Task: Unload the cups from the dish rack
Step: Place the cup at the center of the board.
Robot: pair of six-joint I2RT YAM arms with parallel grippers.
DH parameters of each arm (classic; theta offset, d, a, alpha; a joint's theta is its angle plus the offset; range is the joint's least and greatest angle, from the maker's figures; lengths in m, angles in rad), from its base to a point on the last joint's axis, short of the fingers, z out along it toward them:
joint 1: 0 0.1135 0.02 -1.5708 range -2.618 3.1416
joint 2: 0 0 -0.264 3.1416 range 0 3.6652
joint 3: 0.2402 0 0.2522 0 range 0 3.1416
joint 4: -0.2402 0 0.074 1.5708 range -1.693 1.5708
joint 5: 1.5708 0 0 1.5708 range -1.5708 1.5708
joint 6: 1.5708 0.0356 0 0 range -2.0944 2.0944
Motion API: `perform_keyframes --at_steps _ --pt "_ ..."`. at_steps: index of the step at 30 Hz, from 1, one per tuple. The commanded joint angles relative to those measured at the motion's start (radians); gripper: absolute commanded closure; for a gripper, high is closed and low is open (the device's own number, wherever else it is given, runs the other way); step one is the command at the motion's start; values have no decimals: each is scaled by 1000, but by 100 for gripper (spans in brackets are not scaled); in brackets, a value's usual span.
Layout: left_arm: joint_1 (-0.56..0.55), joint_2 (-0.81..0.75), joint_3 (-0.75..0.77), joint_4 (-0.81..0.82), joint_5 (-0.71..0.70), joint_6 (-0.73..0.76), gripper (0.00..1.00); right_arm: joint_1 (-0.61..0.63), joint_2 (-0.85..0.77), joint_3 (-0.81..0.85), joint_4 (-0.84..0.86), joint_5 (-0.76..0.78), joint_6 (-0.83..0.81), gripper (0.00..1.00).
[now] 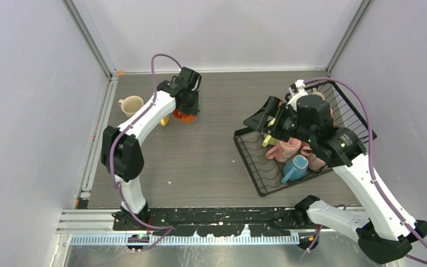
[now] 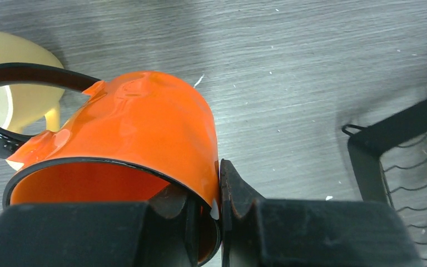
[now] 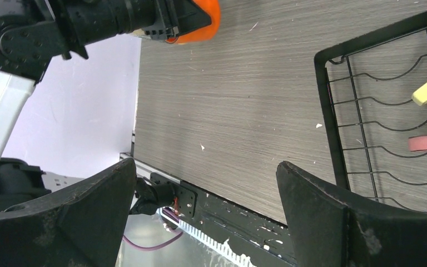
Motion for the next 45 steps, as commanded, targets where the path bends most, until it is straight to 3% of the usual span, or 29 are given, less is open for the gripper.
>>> perform_keyframes --at_steps 1,19,30,39,45 --pt "-4 68 117 -42 -78 49 100 1 -32 37 -2 19 -14 0" --pt "22 319 306 -101 -92 57 100 2 -50 48 -35 28 -19 0" --pt "31 381 335 -120 -111 53 100 1 -38 48 -43 29 -22 0" --pt "33 394 356 -132 -114 65 78 2 -30 51 -46 23 -20 0" --pt "33 383 358 -133 -114 73 68 2 -25 51 -49 20 -22 0"
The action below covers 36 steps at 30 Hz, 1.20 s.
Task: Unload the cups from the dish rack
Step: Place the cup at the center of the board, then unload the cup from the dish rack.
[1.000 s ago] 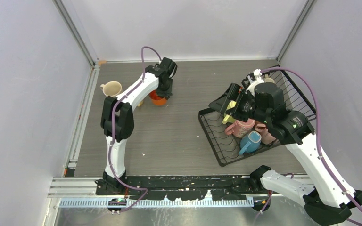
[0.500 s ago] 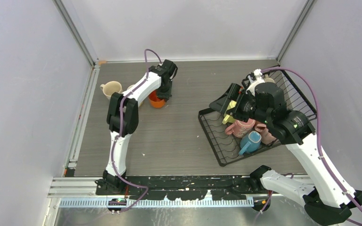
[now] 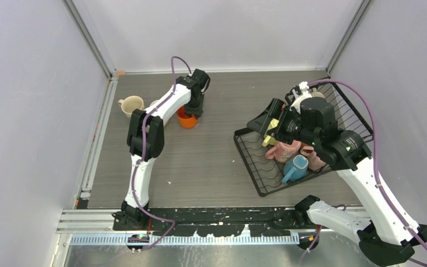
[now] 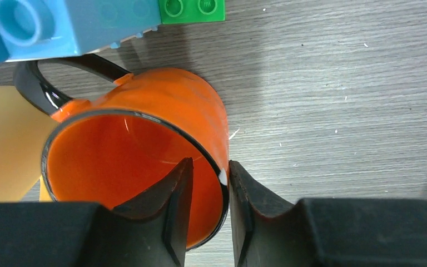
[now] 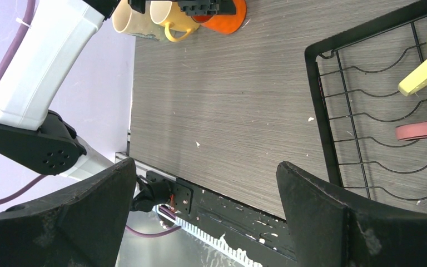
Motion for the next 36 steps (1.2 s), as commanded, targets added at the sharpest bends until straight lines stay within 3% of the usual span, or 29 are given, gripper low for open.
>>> perform_keyframes --at_steps 1,14,21,36 --pt "5 -32 48 1 -29 24 67 2 5 36 7 3 -15 0" --pt "1 -164 -4 9 5 30 41 1 11 29 -25 46 -35 0" --pt "-4 -311 -102 61 81 5 1 2 17 31 -88 136 -47 0" --pt "-82 -621 -357 163 233 -83 0 31 -32 -59 -235 350 14 0"
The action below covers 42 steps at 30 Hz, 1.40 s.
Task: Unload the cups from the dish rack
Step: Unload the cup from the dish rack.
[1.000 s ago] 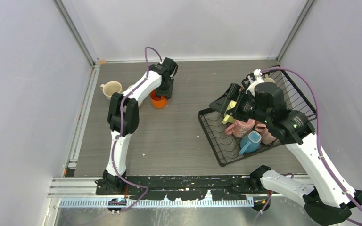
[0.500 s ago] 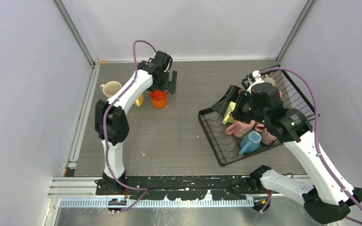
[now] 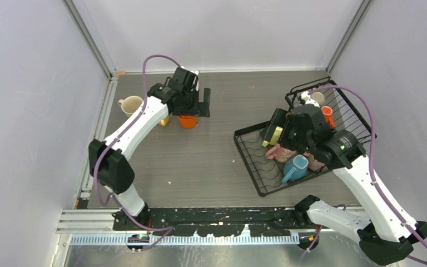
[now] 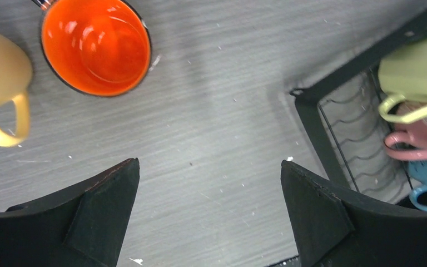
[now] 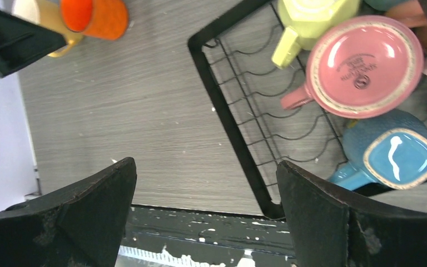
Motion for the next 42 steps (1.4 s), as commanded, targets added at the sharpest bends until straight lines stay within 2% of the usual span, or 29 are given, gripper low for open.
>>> perform_keyframes --at_steps 1,10,19,22,28,37,42 --pt "-34 -120 -55 67 70 -34 0 35 -52 -42 -54 118 50 0" --pt "-69 -250 -152 96 125 -56 0 247 -32 -171 -126 392 265 0" --pt "-81 -304 -230 115 173 -55 0 385 39 -314 -118 540 498 0" --pt "-82 -314 -245 125 178 -58 0 400 64 -366 -113 566 554 0" --pt "-80 -310 -251 134 192 -61 0 401 80 -474 -39 584 614 6" --pt "-85 -297 -248 127 193 -59 0 401 94 -532 -28 621 670 19" --pt "-86 -295 -251 123 191 -58 0 401 85 -500 -47 621 657 21"
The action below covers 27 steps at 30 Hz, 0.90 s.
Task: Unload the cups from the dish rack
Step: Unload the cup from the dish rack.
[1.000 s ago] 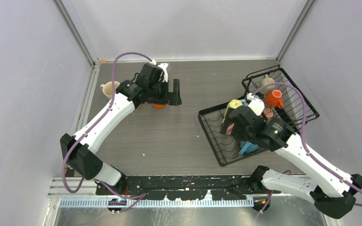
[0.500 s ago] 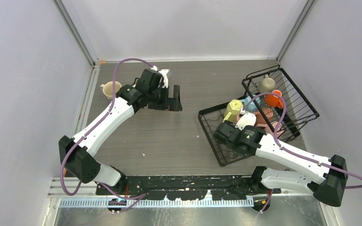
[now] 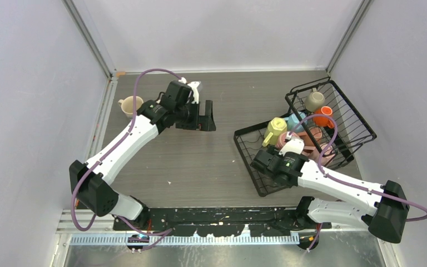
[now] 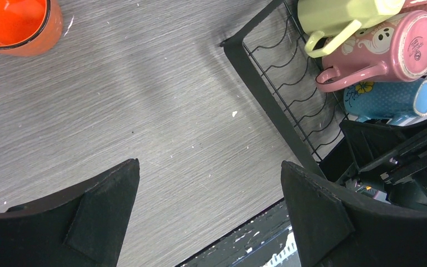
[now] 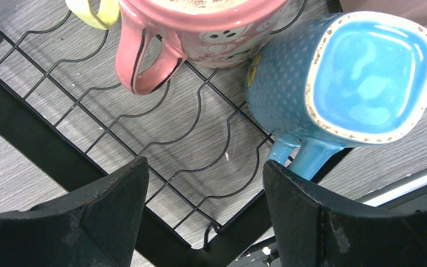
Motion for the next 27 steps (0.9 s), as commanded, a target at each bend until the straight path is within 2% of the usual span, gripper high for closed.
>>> perform_keyframes --at_steps 1,6,12,22,27 --pt "-6 -27 -2 30 15 0 0 3 -5 56 -15 71 37 21" --pt "-6 -26 -5 31 16 0 0 3 -20 125 -83 73 27 20" --pt "-5 -30 -5 29 14 5 0 3 -78 75 -115 78 69 20" --pt "-6 -35 -13 32 17 3 0 5 -80 28 -141 44 120 20" --pt "-6 -39 -23 34 18 3 0 4 -71 -5 -110 45 136 30"
